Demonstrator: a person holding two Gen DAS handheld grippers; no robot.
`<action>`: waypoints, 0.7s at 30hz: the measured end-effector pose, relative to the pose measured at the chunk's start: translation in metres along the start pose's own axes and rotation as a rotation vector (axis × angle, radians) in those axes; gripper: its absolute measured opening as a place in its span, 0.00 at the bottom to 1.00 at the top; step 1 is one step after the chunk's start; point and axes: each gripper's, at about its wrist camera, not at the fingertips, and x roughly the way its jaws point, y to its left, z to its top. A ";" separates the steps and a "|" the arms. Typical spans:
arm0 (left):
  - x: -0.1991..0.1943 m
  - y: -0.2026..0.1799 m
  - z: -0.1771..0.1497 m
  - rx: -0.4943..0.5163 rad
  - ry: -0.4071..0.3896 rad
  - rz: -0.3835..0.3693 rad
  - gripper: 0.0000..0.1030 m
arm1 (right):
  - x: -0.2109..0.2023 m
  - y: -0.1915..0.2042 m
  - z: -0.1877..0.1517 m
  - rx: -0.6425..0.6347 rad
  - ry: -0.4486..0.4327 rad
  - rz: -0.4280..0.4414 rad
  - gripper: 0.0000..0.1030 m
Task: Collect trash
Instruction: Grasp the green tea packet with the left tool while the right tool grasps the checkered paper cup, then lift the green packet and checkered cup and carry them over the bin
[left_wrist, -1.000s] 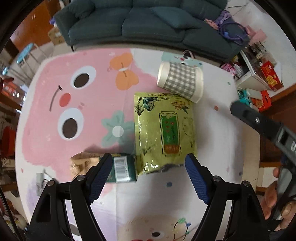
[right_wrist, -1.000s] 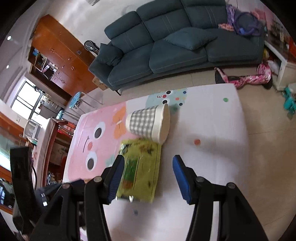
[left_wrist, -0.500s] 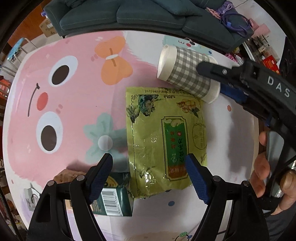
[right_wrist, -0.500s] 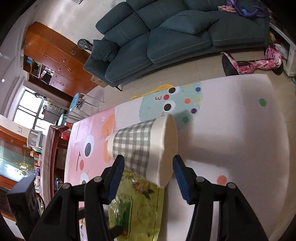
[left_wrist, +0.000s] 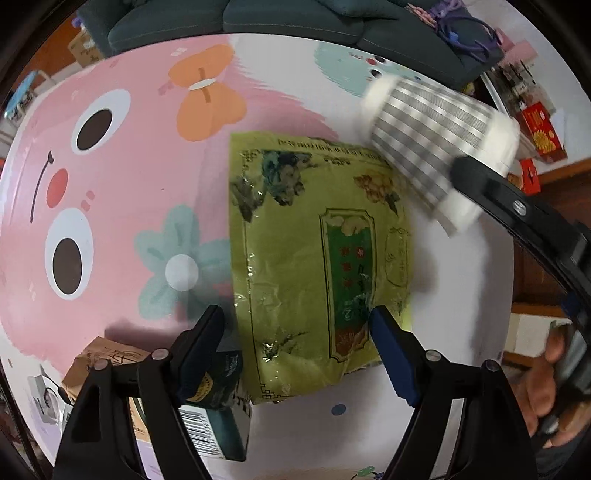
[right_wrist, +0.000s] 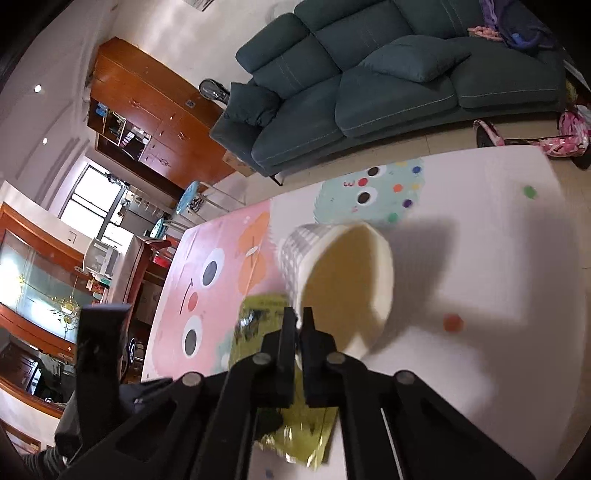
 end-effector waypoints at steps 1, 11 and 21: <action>0.000 -0.003 -0.002 0.011 -0.007 0.005 0.62 | -0.007 0.000 -0.004 -0.001 -0.008 -0.002 0.02; -0.012 -0.031 -0.025 0.064 -0.044 0.042 0.10 | -0.049 0.009 -0.037 -0.015 -0.037 -0.013 0.02; -0.067 -0.042 -0.080 0.088 -0.108 0.047 0.07 | -0.079 0.030 -0.074 -0.062 -0.012 -0.064 0.02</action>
